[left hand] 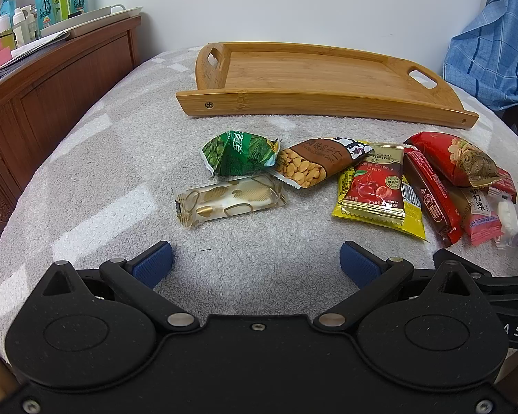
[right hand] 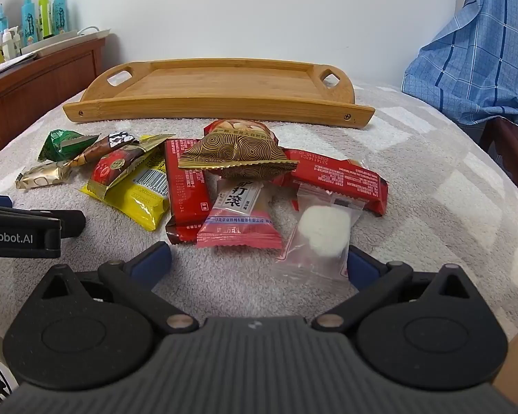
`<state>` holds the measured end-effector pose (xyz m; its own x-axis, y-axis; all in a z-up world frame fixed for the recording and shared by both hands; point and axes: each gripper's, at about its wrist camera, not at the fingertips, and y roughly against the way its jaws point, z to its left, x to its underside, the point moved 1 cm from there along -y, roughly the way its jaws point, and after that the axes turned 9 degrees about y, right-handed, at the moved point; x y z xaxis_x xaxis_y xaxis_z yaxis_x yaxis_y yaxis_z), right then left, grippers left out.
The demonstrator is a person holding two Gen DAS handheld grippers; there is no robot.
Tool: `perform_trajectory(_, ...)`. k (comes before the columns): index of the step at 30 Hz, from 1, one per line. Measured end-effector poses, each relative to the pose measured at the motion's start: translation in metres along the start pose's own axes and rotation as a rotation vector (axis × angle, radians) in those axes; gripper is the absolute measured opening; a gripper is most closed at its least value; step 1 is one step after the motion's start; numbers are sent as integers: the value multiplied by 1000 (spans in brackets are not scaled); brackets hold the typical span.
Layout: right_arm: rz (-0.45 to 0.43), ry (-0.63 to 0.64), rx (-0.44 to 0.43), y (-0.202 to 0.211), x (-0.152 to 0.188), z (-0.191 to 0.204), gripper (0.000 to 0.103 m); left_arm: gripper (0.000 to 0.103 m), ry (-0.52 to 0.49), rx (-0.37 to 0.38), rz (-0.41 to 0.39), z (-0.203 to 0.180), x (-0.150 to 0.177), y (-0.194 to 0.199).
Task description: Organize snacks
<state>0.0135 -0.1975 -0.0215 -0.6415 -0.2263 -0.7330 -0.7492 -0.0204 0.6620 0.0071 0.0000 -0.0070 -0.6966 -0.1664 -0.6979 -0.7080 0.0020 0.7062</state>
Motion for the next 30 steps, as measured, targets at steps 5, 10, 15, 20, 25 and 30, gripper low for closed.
perform_trajectory(5, 1, 4, 5, 1, -1, 4, 103, 103, 0, 0, 0, 0, 0, 0)
perform_trajectory(10, 0, 3, 5, 2, 0, 4, 103, 103, 0, 0, 0, 0, 0, 0)
perform_trajectory(15, 0, 3, 5, 1, -1, 4, 103, 103, 0, 0, 0, 0, 0, 0)
perform_trajectory(20, 0, 3, 6, 2, -1, 4, 103, 103, 0, 0, -1, 0, 0, 0)
perform_trajectory(25, 0, 3, 6, -1, -4, 5, 103, 103, 0, 0, 0, 0, 0, 0)
perform_trajectory(30, -2, 3, 6, 1, -1, 4, 103, 103, -1, 0, -2, 0, 0, 0)
